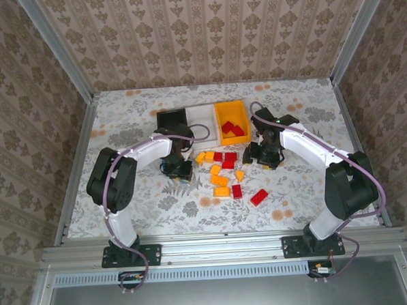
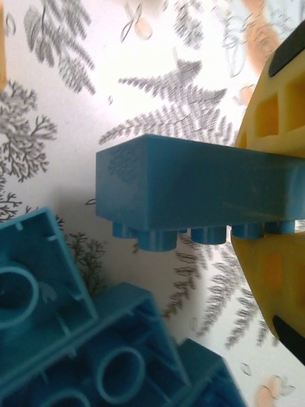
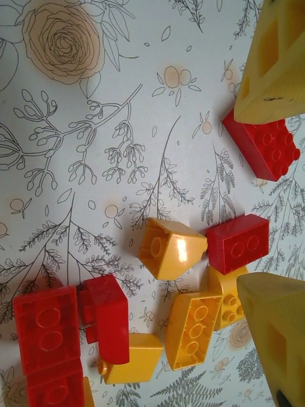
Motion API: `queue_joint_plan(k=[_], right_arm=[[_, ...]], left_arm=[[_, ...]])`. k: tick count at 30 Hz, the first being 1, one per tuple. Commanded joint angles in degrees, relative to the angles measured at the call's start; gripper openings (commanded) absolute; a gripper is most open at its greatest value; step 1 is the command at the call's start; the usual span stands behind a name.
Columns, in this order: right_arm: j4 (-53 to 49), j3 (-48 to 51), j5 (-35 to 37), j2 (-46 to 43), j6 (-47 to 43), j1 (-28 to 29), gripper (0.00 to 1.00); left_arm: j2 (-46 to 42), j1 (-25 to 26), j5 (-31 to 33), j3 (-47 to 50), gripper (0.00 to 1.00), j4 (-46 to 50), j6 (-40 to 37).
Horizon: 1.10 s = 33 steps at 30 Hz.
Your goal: Sort the legos into containers by color
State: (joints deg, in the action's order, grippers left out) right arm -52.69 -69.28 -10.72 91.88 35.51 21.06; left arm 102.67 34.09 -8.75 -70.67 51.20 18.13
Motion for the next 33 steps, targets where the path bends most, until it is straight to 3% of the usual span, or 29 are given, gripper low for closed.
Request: queue_joint_plan(k=[1, 7, 13, 23, 33], right_arm=[[-1.3, 0.5, 1.1, -1.0, -0.9, 0.3, 0.64], [0.3, 0.5, 0.3, 0.3, -0.6, 0.3, 0.64], [1.2, 0.8, -0.4, 0.7, -0.1, 0.4, 0.64], [-1.9, 3.6, 2.2, -3.6, -0.8, 0.4, 0.64], [-2.4, 10.4, 3.7, -9.5, 1.8, 0.3, 0.64]], left_arm=[[-6.7, -0.7, -0.9, -1.0, 0.23, 5.2, -0.9], [-10.4, -7.4, -3.6, -8.6, 0.24, 9.0, -1.0], [-1.0, -13.6, -5.3, -21.3, 0.24, 9.1, -1.5], [16.5, -14.6, -5.1, -37.5, 0.24, 9.5, -2.3], [24.5, -14.6, -4.1, -43.8, 0.26, 12.8, -5.2]])
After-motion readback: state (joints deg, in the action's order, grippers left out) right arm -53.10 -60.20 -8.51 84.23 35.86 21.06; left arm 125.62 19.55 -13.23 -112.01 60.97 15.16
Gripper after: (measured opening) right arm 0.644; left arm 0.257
